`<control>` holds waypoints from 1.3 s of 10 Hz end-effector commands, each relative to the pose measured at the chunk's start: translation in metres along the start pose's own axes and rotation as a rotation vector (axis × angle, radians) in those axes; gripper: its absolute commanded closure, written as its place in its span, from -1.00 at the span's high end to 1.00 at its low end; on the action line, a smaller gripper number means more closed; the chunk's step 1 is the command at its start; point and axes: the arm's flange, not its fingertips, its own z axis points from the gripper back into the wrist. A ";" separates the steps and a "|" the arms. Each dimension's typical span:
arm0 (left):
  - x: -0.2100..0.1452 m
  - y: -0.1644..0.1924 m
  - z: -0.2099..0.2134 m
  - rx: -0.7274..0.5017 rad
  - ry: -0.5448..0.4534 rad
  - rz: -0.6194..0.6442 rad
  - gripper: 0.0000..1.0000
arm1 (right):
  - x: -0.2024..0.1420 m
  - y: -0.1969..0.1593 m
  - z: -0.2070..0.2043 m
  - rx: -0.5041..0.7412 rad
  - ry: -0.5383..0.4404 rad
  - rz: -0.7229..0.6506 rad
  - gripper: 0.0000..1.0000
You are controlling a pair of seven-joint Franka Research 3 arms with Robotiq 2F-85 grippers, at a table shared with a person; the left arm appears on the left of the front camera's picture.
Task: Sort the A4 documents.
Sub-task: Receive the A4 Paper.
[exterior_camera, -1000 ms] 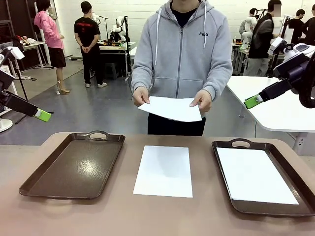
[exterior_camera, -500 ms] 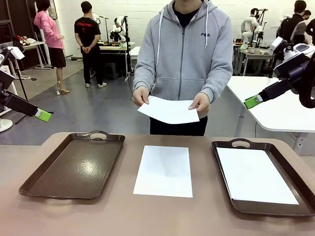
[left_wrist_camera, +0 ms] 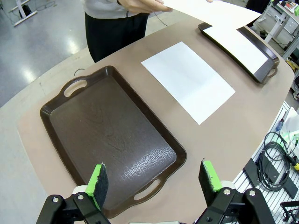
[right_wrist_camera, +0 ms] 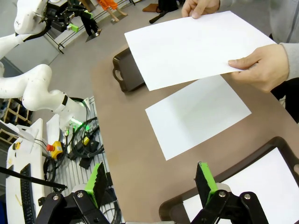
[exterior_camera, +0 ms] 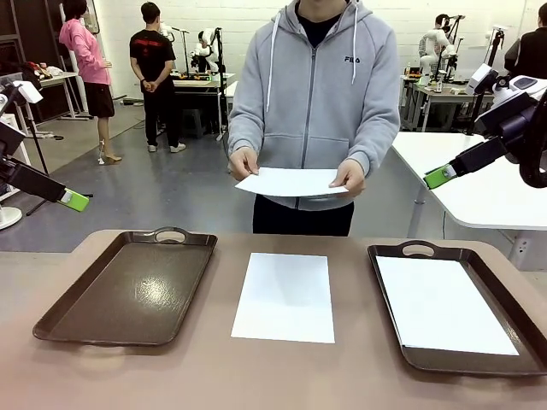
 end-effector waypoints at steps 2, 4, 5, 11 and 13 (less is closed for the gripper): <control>0.000 0.000 -0.001 0.003 0.002 0.001 1.00 | 0.001 -0.001 0.000 0.003 -0.005 0.008 0.97; 0.000 0.000 -0.001 0.003 0.002 0.001 1.00 | 0.001 -0.001 0.000 0.003 -0.005 0.008 0.97; 0.000 0.000 -0.001 0.003 0.002 0.001 1.00 | 0.001 -0.001 0.000 0.003 -0.005 0.008 0.97; 0.000 0.000 -0.001 0.003 0.002 0.001 1.00 | 0.001 -0.001 0.000 0.003 -0.005 0.008 0.97; 0.000 0.000 -0.001 0.003 0.002 0.001 1.00 | 0.001 -0.001 0.000 0.003 -0.005 0.008 0.97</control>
